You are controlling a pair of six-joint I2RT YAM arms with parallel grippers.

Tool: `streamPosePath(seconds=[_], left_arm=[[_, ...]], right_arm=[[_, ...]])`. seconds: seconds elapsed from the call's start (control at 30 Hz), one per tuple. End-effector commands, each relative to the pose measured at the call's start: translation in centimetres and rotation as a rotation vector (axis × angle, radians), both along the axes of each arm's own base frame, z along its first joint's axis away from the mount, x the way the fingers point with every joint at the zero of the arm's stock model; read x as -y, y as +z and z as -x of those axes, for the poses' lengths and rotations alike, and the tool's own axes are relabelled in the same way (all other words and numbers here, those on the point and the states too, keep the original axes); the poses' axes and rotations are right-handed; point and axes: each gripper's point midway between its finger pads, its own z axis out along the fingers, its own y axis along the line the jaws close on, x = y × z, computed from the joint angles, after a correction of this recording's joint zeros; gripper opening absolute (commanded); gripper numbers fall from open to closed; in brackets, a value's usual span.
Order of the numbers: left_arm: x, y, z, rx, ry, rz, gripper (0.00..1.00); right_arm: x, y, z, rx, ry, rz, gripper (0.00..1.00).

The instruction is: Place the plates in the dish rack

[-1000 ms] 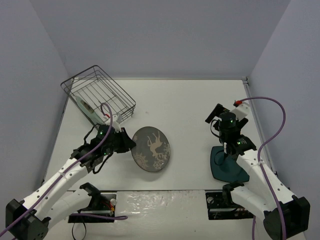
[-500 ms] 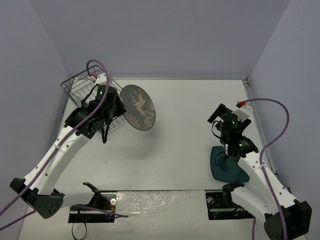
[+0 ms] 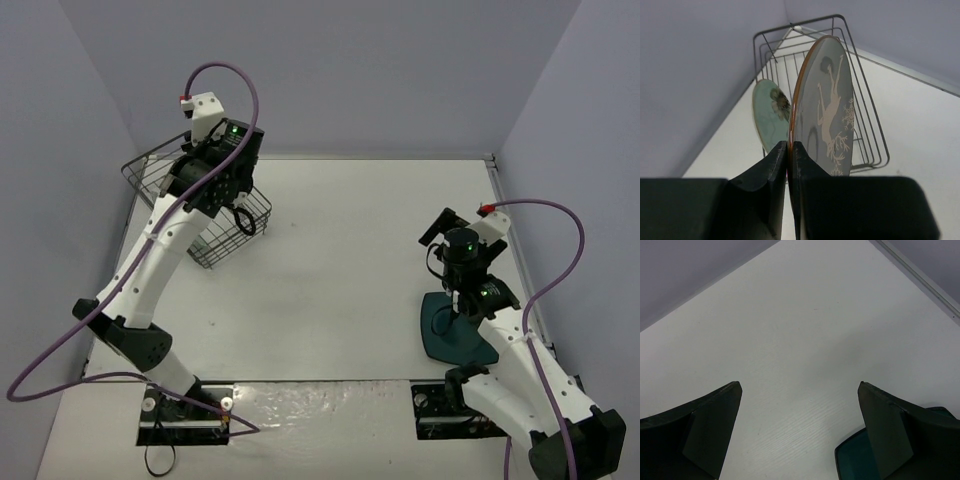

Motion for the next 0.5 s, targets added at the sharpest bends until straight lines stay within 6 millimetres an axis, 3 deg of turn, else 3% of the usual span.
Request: streamPosePath(seconds=[0.0, 0.13, 0.2, 0.47], left_arm=[[-4.6, 5.4, 0.9, 0.084, 0.215, -0.148, 0.0], [-5.6, 4.1, 0.4, 0.025, 0.263, -0.189, 0.0], [-7.2, 3.5, 0.2, -0.005, 0.317, -0.22, 0.0], [-8.5, 1.1, -2.0, -0.074, 0.344, -0.217, 0.0]], right_arm=[[0.8, 2.1, -0.4, 0.073, -0.061, -0.003, 1.0], [1.2, 1.5, -0.1, 0.046, -0.072, 0.013, 1.0], [1.2, 1.5, -0.1, 0.042, -0.075, 0.017, 1.0], [1.1, 0.5, -0.6, 0.007, -0.079, 0.034, 1.0]])
